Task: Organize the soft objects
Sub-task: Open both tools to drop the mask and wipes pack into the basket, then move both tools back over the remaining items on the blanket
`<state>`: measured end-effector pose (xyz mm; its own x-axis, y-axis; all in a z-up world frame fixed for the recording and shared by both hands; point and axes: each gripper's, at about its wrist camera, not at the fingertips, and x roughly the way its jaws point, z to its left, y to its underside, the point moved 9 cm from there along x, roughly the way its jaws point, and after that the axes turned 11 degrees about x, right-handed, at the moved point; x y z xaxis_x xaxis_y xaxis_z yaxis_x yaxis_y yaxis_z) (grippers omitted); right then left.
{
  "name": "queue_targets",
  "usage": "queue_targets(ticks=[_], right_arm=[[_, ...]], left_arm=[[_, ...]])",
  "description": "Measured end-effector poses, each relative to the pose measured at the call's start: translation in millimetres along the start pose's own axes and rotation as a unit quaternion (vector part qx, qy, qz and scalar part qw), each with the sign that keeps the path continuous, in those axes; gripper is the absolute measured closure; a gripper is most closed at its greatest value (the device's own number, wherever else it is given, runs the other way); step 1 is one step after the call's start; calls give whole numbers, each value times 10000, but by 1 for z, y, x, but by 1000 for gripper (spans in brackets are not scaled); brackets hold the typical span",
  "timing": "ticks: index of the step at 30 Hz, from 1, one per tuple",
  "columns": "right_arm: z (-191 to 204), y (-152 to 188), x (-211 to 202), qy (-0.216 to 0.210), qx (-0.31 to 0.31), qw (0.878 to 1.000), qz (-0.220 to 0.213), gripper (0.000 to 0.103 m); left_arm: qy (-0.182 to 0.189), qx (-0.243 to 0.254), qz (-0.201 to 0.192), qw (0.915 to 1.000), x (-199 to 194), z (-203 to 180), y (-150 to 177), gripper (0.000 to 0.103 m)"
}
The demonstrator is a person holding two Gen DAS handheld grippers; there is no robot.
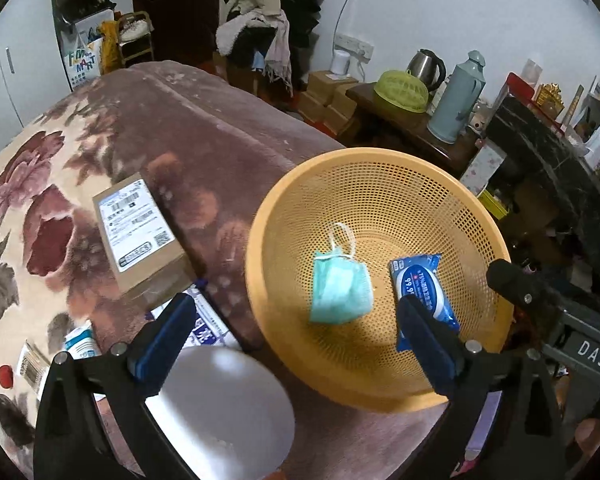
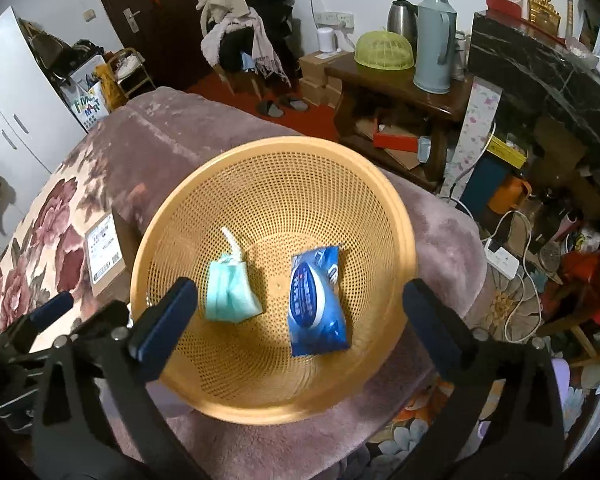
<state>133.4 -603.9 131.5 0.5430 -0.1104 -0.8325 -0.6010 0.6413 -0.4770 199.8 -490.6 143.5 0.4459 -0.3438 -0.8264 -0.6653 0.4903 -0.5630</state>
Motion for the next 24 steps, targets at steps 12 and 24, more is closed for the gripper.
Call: queue_targets(ticks=[12, 24], right_arm=[[29, 22, -24, 29, -364, 9992, -139, 0], [78, 54, -44, -103, -800, 9966, -146, 0]], left_arm=[[-212, -276, -186, 9992, -37, 39, 28, 1], [-317, -688, -216, 9969, -71, 85, 66, 1]])
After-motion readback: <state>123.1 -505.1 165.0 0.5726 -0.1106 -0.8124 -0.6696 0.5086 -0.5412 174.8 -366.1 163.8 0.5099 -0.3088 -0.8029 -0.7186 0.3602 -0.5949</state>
